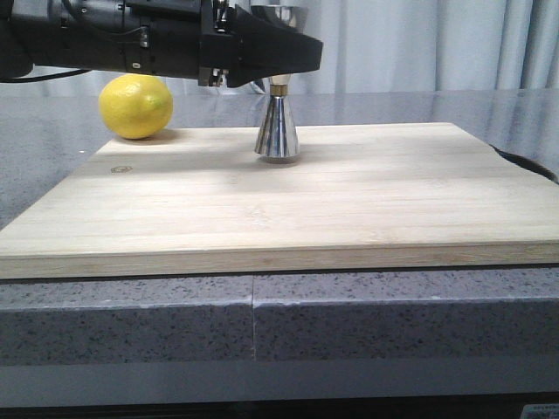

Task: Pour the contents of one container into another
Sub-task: 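Lift the beaker with the right gripper above the held jigger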

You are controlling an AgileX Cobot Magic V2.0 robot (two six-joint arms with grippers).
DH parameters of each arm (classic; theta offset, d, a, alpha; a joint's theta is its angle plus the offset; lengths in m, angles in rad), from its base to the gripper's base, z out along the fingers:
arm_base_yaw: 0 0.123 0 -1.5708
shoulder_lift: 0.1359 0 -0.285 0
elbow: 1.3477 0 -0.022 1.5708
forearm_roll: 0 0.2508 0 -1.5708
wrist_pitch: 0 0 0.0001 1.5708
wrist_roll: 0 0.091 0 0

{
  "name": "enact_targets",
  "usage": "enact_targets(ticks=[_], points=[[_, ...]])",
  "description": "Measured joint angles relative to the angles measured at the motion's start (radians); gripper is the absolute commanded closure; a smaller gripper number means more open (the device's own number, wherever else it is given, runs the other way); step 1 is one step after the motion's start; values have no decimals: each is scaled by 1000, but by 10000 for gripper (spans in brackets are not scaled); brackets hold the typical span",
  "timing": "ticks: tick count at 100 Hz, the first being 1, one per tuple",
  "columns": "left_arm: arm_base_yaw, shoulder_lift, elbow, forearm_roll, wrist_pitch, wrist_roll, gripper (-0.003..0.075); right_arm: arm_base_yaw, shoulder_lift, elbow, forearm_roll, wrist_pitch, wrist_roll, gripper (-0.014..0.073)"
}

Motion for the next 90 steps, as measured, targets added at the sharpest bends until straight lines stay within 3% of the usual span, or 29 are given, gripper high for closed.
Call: enact_targets(ticks=[46, 90], points=[[0, 0, 0, 0, 0, 0, 515, 35, 59, -35, -138, 50, -21, 313], [0, 0, 0, 0, 0, 0, 515, 44, 107, -35, -199, -35, -45, 313]])
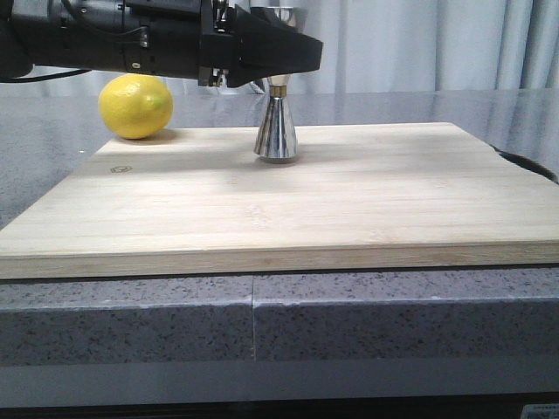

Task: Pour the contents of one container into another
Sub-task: 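Lift the beaker with the right gripper above the held jigger, then tilt the beaker with the right gripper, pouring liquid into the jigger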

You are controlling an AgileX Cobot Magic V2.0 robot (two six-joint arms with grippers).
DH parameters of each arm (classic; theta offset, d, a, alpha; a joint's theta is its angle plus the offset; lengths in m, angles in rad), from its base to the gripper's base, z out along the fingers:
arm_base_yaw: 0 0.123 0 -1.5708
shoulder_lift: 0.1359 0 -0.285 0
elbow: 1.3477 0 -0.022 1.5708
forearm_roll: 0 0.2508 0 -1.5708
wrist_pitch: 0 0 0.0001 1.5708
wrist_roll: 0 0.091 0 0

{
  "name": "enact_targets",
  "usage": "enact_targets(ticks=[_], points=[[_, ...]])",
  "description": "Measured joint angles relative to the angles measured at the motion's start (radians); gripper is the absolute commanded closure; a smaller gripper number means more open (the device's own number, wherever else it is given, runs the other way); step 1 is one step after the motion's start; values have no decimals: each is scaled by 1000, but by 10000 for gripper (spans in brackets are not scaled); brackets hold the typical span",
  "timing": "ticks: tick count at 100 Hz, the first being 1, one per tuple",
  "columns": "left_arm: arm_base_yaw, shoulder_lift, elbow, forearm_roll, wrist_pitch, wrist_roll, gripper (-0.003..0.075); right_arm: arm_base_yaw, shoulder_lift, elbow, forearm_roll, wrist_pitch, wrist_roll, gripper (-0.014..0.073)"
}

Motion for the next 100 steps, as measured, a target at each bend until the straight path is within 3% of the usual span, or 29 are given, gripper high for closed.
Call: enact_targets(ticks=[100], points=[[0, 0, 0, 0, 0, 0, 515, 0, 9, 0, -188, -91, 0, 313]])
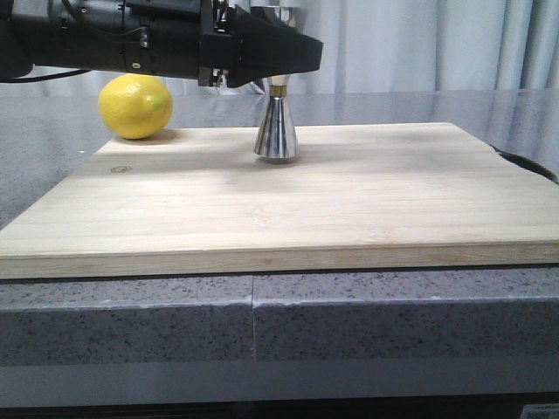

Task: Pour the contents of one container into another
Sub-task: 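Tilt the beaker with the right gripper, pouring liquid into the jigger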

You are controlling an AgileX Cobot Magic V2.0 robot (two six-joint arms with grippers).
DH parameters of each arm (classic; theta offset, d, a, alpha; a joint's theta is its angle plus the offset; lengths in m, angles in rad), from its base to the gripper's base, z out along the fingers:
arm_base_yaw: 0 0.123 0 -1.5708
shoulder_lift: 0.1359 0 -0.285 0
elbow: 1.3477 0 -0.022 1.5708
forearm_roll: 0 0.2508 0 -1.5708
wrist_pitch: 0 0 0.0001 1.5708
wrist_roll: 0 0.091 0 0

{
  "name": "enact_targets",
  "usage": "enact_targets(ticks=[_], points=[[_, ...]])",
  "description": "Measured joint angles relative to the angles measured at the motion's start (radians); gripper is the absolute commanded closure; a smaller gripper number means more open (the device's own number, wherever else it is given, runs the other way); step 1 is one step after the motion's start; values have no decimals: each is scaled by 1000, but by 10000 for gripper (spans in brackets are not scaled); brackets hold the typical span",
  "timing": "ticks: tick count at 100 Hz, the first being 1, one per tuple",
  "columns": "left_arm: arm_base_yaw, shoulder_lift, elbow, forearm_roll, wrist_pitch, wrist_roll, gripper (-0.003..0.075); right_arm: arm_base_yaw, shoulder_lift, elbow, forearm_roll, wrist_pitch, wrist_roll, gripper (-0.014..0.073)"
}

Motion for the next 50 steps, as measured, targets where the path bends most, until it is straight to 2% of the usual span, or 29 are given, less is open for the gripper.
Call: enact_targets(ticks=[50], points=[[0, 0, 0, 0, 0, 0, 515, 28, 0, 0, -174, -17, 0, 313]])
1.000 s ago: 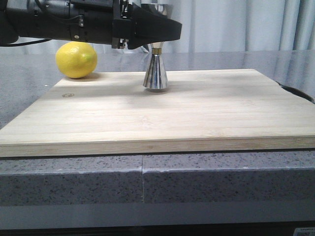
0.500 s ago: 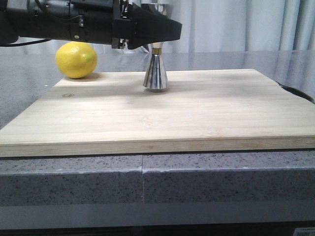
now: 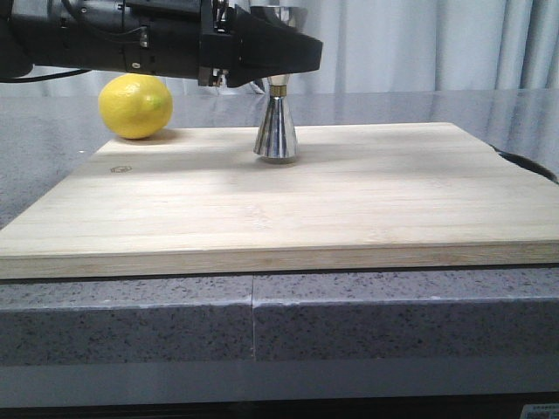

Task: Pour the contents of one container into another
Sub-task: 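Tilt the beaker with the right gripper, pouring liquid into the jigger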

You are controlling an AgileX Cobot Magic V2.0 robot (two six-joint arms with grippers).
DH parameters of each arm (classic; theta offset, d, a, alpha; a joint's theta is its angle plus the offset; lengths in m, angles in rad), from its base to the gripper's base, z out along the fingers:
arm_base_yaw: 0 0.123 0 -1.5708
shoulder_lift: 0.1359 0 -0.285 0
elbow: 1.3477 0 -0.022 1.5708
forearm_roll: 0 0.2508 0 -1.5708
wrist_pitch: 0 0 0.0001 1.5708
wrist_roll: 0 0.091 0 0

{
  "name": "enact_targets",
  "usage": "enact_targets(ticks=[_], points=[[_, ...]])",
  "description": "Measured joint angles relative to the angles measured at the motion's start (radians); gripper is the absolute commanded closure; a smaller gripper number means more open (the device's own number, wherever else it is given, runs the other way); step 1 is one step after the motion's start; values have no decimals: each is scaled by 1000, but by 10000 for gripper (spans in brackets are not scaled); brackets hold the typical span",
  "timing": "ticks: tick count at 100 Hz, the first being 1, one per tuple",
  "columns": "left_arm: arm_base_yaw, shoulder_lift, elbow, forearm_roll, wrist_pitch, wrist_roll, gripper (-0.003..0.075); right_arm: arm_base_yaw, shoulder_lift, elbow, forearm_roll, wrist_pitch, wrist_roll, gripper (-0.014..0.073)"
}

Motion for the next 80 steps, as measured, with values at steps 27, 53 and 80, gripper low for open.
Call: enact_targets(ticks=[27, 53, 80], points=[[0, 0, 0, 0, 0, 0, 515, 0, 0, 0, -71, -26, 0, 313], [0, 0, 0, 0, 0, 0, 515, 0, 4, 0, -127, -39, 0, 313], [0, 0, 0, 0, 0, 0, 515, 0, 35, 0, -171, -56, 0, 313]])
